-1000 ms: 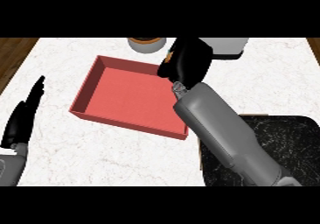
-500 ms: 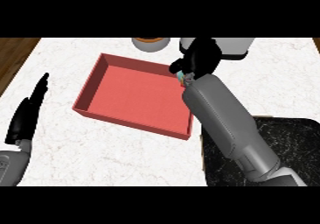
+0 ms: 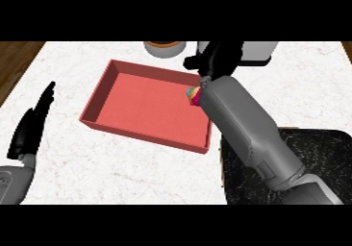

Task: Pick the cupcake from the tray and place it in the cardboard box

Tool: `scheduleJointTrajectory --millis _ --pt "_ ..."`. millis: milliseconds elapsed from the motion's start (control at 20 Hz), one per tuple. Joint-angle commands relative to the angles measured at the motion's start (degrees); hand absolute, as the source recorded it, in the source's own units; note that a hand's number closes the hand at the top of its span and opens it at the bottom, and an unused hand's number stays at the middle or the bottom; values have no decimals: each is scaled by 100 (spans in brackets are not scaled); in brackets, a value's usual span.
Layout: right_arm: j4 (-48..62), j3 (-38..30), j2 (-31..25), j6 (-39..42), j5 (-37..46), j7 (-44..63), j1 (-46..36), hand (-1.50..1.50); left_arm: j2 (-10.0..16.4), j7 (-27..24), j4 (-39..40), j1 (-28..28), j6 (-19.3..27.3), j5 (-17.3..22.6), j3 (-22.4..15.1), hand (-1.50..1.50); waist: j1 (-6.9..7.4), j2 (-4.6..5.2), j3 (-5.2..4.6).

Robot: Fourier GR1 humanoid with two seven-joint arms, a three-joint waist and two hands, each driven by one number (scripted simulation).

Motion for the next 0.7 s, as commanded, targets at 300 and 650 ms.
scheduleJointTrajectory --millis 300,650 --pt "-223 302 47 -2276 441 1136 103 -150 216 94 35 29 -127 106 261 0 -273 -134 4" --pt "-1345 554 47 -2179 956 1496 1120 -150 78 155 9 428 191 21 364 0 -749 -289 1"
